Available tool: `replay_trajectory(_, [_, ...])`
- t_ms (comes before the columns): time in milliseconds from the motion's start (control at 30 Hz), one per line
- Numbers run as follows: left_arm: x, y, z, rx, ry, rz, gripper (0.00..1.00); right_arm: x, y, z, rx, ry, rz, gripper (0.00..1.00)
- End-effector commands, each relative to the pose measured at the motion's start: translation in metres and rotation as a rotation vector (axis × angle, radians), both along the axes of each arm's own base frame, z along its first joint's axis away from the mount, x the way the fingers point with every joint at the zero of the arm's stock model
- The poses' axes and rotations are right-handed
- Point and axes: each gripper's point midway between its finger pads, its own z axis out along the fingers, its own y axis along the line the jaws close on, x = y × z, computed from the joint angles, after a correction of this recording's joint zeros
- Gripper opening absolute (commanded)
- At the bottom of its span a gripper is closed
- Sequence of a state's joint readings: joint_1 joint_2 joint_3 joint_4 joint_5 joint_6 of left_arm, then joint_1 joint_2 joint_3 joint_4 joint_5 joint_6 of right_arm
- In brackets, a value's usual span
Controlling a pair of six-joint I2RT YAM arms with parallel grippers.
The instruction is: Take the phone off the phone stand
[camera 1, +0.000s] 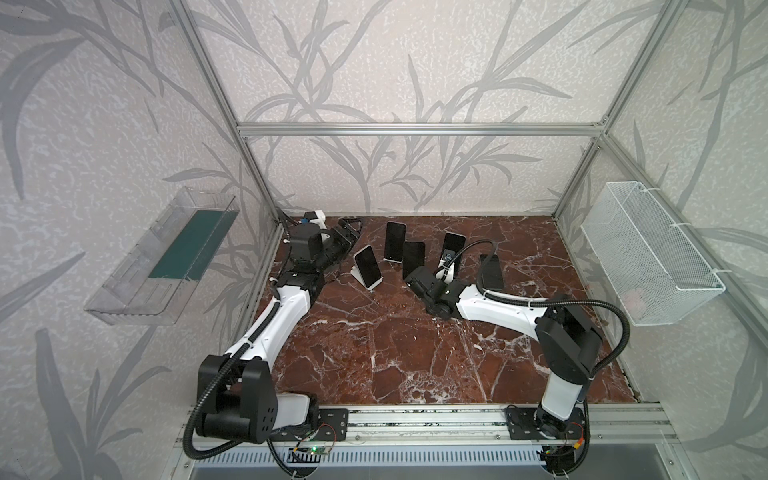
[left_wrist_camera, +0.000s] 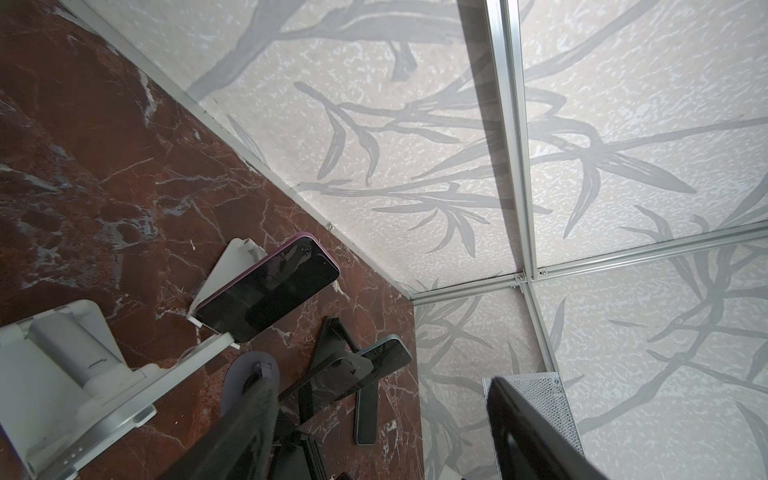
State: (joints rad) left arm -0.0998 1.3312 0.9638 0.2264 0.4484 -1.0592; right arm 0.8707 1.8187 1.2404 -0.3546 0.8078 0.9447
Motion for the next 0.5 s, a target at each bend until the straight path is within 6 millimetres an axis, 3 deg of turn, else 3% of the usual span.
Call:
replay_trajectory(0, [-0.001, 0.000, 0.009, -0.016, -0.037, -0.009, 0.80, 0.000, -0.001, 0.017, -0.003, -0.049, 0.007, 0.72])
replay_trajectory(333, [0.001, -0.006, 0.011, -0.039, -0.048, -0.038, 0.80, -0.003, 0.014, 0.045, 0.025, -0.081, 0.108, 0.69])
replay_trajectory(467, [-0.001, -0.014, 0.010, -0.039, -0.050, -0.057, 0.80, -0.007, 0.012, 0.065, 0.053, -0.100, 0.133, 0.69])
